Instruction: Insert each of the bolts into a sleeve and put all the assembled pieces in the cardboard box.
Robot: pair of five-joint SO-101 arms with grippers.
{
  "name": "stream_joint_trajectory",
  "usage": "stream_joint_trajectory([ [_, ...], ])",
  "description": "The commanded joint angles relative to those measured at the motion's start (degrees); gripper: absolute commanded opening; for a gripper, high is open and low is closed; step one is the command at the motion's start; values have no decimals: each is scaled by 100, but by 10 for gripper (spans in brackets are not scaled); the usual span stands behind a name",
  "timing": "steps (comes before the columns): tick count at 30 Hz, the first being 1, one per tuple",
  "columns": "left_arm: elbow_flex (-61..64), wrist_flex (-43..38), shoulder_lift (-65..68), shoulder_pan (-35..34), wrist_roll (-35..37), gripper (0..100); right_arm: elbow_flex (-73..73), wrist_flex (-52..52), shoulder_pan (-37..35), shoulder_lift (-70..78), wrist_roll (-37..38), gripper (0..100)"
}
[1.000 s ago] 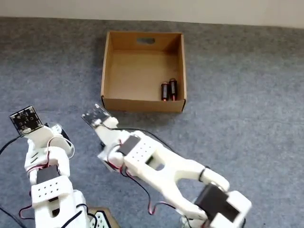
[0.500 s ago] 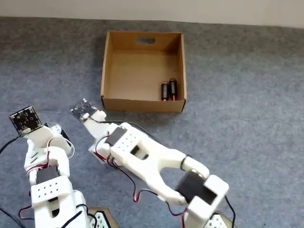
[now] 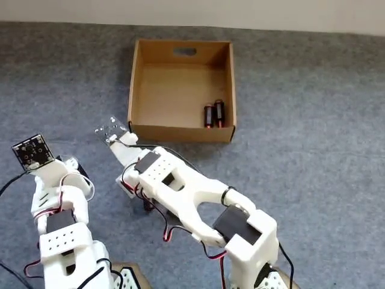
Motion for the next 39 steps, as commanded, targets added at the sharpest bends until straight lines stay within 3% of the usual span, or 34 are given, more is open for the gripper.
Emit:
stream_joint_trajectory([
  [1,-215,-105,-4,-13,35,21,-303,-48,31,-48,53,74],
  [11,-215,-105,-4,-13,35,21,-268,602,321,-1138,9,70],
  [14,-215,-105,-4,-13,35,21,-57,1059,426,-1868,-510,70],
  [18,-215,-105,-4,-13,35,21,488,1305,1138,-2633,-1143,70],
  [23,-215,-105,-4,-13,35,21,1349,1349,2668,-3125,-1134,70],
  [29,-215,-105,-4,-13,35,21,2141,1710,3793,-3231,-149,70],
  [36,-215,-105,-4,-13,35,21,2730,1701,4330,-3213,413,70],
  [39,-215,-105,-4,-13,35,21,2905,1701,4338,-3213,985,74],
])
